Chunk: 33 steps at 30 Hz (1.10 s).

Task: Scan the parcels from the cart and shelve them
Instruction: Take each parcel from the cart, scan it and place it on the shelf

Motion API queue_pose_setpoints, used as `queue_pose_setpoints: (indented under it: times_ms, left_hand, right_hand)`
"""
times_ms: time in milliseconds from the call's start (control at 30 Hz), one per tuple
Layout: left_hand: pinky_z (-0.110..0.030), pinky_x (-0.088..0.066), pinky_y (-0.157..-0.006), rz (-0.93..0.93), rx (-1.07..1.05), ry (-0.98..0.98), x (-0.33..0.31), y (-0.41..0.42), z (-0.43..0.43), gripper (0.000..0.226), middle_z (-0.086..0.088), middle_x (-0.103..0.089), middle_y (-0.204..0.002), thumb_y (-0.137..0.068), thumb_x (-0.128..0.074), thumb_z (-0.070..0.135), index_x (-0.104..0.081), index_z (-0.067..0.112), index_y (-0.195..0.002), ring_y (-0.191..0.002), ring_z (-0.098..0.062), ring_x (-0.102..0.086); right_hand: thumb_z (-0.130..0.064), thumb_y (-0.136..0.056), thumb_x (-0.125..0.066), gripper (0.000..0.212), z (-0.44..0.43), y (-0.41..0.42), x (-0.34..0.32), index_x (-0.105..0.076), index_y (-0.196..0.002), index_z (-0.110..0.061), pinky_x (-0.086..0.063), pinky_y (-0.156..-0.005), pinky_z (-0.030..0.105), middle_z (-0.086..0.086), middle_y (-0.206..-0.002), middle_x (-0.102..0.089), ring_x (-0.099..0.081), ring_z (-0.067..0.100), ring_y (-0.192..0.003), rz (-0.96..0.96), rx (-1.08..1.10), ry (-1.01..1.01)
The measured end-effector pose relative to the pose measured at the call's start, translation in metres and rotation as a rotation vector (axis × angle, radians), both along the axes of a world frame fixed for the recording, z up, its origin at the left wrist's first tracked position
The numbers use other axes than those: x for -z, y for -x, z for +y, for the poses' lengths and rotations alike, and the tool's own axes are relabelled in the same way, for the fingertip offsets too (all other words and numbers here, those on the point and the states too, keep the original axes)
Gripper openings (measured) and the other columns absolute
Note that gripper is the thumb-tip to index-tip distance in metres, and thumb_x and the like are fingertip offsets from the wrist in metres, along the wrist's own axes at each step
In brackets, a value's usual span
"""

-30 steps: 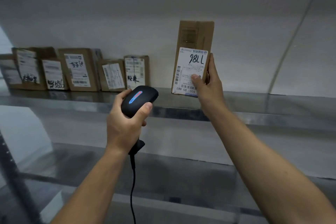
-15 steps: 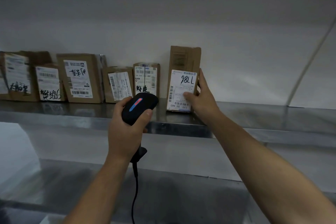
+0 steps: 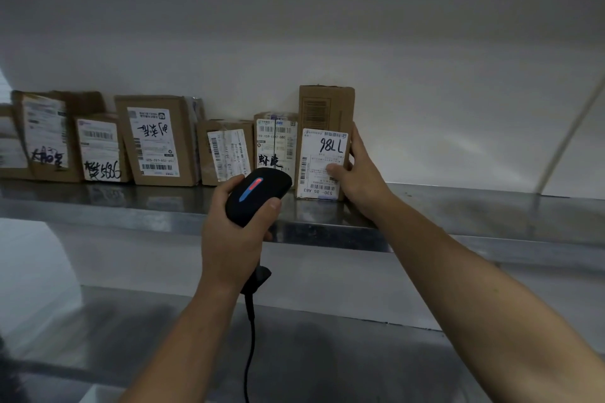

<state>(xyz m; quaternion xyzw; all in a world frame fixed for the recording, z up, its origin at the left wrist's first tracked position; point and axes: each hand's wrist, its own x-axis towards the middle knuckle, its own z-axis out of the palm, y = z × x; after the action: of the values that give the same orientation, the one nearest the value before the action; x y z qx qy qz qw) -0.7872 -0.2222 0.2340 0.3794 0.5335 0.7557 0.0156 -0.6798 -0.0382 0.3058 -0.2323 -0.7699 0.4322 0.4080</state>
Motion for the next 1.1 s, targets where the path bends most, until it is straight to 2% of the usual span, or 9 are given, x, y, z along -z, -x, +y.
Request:
queue_pose_setpoints:
  times_ms: [100,200,367,467,600,767,900,1033,1100]
  left_hand:
    - [-0.026,-0.057,-0.06,0.01,0.02,-0.002,0.001,-0.002,-0.001,0.077,-0.01,-0.064,-0.118,-0.065,-0.079,0.057,-0.055,0.025,-0.131,-0.088,-0.039,-0.068]
    - [-0.023,-0.056,-0.058,0.013,0.051,-0.012,0.002,-0.007,0.0,0.068,-0.011,-0.063,-0.118,-0.072,-0.079,0.046,-0.055,0.022,-0.131,-0.082,-0.035,-0.068]
    - [-0.022,-0.055,-0.058,0.032,0.099,-0.01,0.003,-0.025,0.008,0.076,-0.009,-0.063,-0.119,-0.068,-0.079,0.051,-0.054,0.02,-0.133,-0.083,-0.033,-0.068]
    - [-0.021,-0.055,-0.059,0.052,0.13,-0.003,0.002,-0.04,0.018,0.071,-0.009,-0.063,-0.119,-0.073,-0.078,0.043,-0.053,0.019,-0.134,-0.083,-0.033,-0.068]
    - [-0.022,-0.055,-0.059,0.054,0.186,0.0,0.003,-0.065,0.033,0.077,-0.013,-0.066,-0.115,-0.065,-0.076,0.056,-0.055,0.024,-0.132,-0.081,-0.03,-0.069]
    - [-0.023,-0.055,-0.058,0.025,0.275,0.003,0.002,-0.114,0.055,0.072,-0.001,-0.069,-0.111,-0.069,-0.08,0.047,-0.056,0.021,-0.132,-0.075,-0.026,-0.069]
    - [-0.023,-0.053,-0.057,0.049,0.356,0.014,0.007,-0.174,0.072,0.068,0.007,-0.071,-0.104,-0.07,-0.079,0.042,-0.057,0.021,-0.132,-0.067,-0.024,-0.068]
    - [-0.023,-0.055,-0.061,0.085,0.465,0.058,0.017,-0.24,0.087,0.062,0.009,-0.07,-0.109,-0.068,-0.079,0.047,-0.058,0.036,-0.125,-0.08,-0.025,-0.07]
    - [-0.034,-0.06,-0.071,0.11,0.507,0.09,0.024,-0.273,0.097,0.057,0.013,-0.071,-0.108,-0.067,-0.08,0.052,-0.056,0.049,-0.119,-0.085,-0.025,-0.072]
  right_hand:
    - [-0.006,-0.099,-0.059,0.09,0.0,0.0,0.0,-0.005,-0.156,-0.05,-0.058,-0.089,0.055,-0.003,-0.151,-0.05,-0.061,0.023,-0.123,0.0,-0.006,0.011]
    - [-0.013,-0.099,-0.061,0.089,-0.004,-0.009,0.001,-0.001,-0.159,-0.042,-0.051,-0.102,0.05,-0.002,-0.158,-0.04,-0.054,0.015,-0.123,-0.003,0.001,0.035]
    - [-0.028,-0.1,-0.062,0.078,-0.007,-0.034,0.004,-0.012,-0.16,-0.039,-0.034,-0.116,0.047,-0.003,-0.166,-0.022,-0.028,0.025,-0.15,-0.019,0.088,-0.097]
    - [-0.034,-0.1,-0.06,0.069,-0.007,-0.058,0.01,-0.023,-0.158,-0.035,-0.032,-0.118,0.041,-0.006,-0.165,-0.026,-0.03,0.019,-0.149,-0.039,0.178,-0.238]
    - [-0.036,-0.101,-0.059,0.056,-0.005,-0.102,0.021,-0.04,-0.152,-0.022,-0.028,-0.109,0.021,-0.003,-0.156,-0.042,-0.038,0.013,-0.142,-0.064,0.309,-0.497]
    - [-0.041,-0.098,-0.054,0.051,0.003,-0.169,0.035,-0.054,-0.142,-0.015,-0.032,-0.114,0.026,0.004,-0.149,-0.051,-0.042,0.016,-0.141,-0.086,0.425,-0.641]
    - [-0.047,-0.096,-0.05,0.053,0.01,-0.241,0.052,-0.06,-0.136,-0.012,-0.025,-0.112,0.015,0.007,-0.144,-0.055,-0.044,0.019,-0.138,-0.128,0.569,-0.684]
    - [-0.041,-0.095,-0.053,0.05,0.01,-0.317,0.071,-0.064,-0.13,-0.007,-0.041,-0.109,0.033,0.012,-0.137,-0.06,-0.051,0.025,-0.131,-0.149,0.693,-0.709]
    - [-0.041,-0.095,-0.053,0.05,0.008,-0.357,0.082,-0.064,-0.128,-0.006,-0.046,-0.105,0.041,0.014,-0.136,-0.06,-0.054,0.028,-0.129,-0.198,0.751,-0.701]
